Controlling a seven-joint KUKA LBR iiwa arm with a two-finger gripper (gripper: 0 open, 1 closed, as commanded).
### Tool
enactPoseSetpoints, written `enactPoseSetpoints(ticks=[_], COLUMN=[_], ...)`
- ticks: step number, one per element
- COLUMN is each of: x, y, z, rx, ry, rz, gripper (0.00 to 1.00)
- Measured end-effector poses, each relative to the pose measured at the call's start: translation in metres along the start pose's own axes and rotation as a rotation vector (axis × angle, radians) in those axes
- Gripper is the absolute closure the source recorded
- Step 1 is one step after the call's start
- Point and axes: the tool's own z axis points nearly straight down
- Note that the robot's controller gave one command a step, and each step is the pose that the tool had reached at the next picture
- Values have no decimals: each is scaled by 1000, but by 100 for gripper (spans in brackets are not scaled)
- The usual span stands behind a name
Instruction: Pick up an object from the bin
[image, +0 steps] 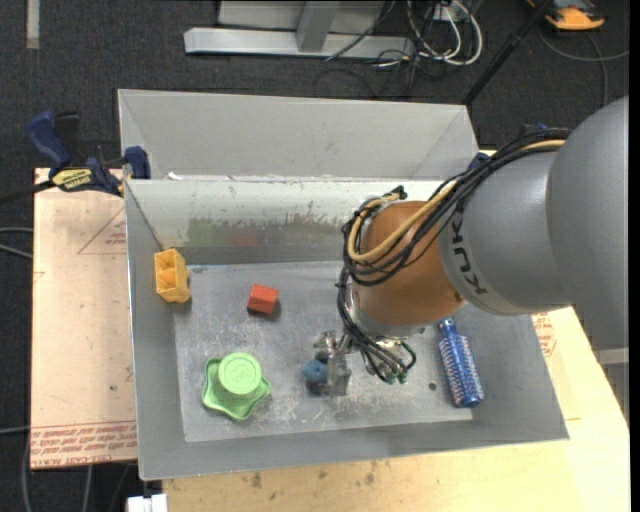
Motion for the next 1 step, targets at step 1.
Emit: enactPoseSetpoints(ticks=[1], x=[-1], y=[0], z=[-19], rx=[0], ry=[-1], rz=[3], gripper=[100])
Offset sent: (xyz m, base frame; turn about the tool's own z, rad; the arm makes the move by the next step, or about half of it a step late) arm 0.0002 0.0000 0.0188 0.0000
